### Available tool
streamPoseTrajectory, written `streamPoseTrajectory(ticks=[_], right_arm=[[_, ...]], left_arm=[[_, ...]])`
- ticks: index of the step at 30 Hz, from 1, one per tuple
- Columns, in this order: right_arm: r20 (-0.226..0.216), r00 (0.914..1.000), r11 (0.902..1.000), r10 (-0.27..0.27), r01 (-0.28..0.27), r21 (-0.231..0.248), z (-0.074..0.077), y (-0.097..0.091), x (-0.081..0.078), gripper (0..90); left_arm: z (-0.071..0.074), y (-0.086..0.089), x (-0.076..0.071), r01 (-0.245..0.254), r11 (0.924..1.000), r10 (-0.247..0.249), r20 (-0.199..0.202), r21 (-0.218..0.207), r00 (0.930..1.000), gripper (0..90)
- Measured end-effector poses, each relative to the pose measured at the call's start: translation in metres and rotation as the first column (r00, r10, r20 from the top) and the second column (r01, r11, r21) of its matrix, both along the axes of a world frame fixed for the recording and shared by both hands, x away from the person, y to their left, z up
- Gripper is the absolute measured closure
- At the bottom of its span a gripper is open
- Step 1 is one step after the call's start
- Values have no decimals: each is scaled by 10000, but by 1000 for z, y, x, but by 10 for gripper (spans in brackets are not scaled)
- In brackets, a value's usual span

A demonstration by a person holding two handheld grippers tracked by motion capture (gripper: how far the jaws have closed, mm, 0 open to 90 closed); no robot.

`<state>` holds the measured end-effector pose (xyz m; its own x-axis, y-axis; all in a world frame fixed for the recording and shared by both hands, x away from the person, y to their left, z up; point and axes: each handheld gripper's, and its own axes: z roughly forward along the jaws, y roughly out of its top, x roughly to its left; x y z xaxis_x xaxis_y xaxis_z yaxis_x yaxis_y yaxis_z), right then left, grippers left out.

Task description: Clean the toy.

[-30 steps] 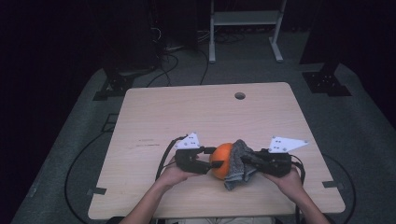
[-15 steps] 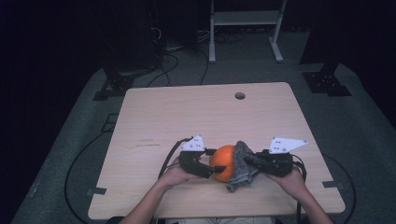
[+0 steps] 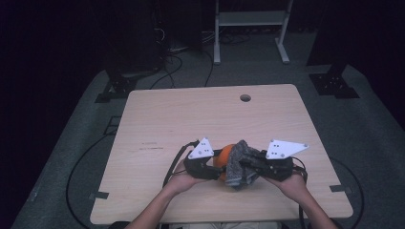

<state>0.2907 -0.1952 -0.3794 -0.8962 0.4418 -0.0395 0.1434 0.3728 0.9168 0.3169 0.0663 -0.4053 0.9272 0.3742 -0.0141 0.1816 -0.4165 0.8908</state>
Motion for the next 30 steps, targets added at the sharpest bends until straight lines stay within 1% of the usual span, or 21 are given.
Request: streamPoseTrajectory(ticks=[2, 4, 5, 7, 9, 10, 12, 14, 16, 17, 18, 19, 20, 21, 22, 23, 24, 25, 26, 28, 30], right_arm=[[-164, 9997, 9994, -195, 190, -300, -4, -2, 7, 811], [-586, 9976, 9993, -369, 363, -112, -14, -11, 13, 811], [-586, 9976, 9993, -369, 363, -112, -14, -11, 13, 811], [-599, 9971, 9989, -462, 455, -124, -16, -15, 12, 811], [-628, 9971, 9989, -423, 410, -223, -16, -16, 9, 811], [-669, 9972, 9991, -342, 325, -260, -15, -15, 6, 811], [-519, 9987, 9993, 12, -32, -382, -11, -9, 0, 811], [-286, 9994, 9980, 179, -196, -593, -7, -3, -2, 811], [-158, 9999, 9976, 34, -44, -693, -4, -3, 2, 811], [-239, 9997, 9984, -67, 53, -566, -4, -6, 5, 811], [-299, 9993, 9983, -229, 213, -537, -5, -9, 8, 810], [-290, 9984, 9974, -479, 462, -551, -6, -13, 11, 810], [-402, 9973, 9968, -608, 586, -541, -8, -17, 13, 811], [-540, 9963, 9966, -669, 641, -521, -11, -21, 14, 811], [-644, 9954, 9963, -708, 673, -543, -14, -24, 14, 811], [-699, 9951, 9961, -699, 659, -590, -16, -27, 13, 811], [-830, 9943, 9963, -665, 617, -590, -18, -31, 10, 811], [-830, 9943, 9963, -665, 617, -590, -18, -31, 10, 811], [-817, 9945, 9961, -658, 606, -641, -19, -32, 8, 812], [-828, 9951, 9961, -532, 471, -741, -16, -31, 4, 813], [-674, 9975, 9958, -194, 132, -910, -12, -21, -2, 813]], left_arm=[[-3, 4, 2, 349, 9994, -349, -323, 18, 9989, 399], [-6, 6, 4, 532, 9985, -536, -528, -99, 9972, 358], [-8, 7, 5, 591, 9981, -599, -582, -147, 9965, 358], [-9, 6, 5, 482, 9987, -490, -488, -176, 9976, 377], [-10, 2, 2, 326, 9995, -327, -324, -24, 9989, 399], [-10, 0, 0, 357, 9994, -357, -262, 30, 9990, 407], [-11, -5, -2, 512, 9985, -508, -168, 199, 9986, 416], [-11, -9, -5, 580, 9977, -581, 31, 345, 9983, 429], [-11, -8, -5, 673, 9972, -672, -29, 328, 9977, 434], [-12, -7, -5, 731, 9970, -728, -129, 234, 9973, 437], [-13, -4, -4, 849, 9962, -845, -208, 210, 9962, 439], [-14, -3, -3, 890, 9959, -887, -269, 128, 9957, 439], [-14, -1, -3, 883, 9961, -881, -299, 59, 9957, 432], [-13, 0, -1, 830, 9965, -830, -297, -21, 9961, 398], [-12, 1, 0, 662, 9977, -665, -342, -118, 9972, 339], [-12, 1, 3, 360, 9993, -361, -454, -38, 9983, 269], [-12, 0, 6, 283, 9996, -277, -673, 88, 9974, 191], [-14, 0, 8, 396, 9992, -397, -878, -27, 9953, 191], [-16, -2, 6, 567, 9984, -570, -876, -66, 9945, 231], [-19, -7, 2, 926, 9954, -910, -581, 247, 9942, 314], [-19, -12, -3, 1232, 9908, -1215, -339, 562, 9920, 368]])
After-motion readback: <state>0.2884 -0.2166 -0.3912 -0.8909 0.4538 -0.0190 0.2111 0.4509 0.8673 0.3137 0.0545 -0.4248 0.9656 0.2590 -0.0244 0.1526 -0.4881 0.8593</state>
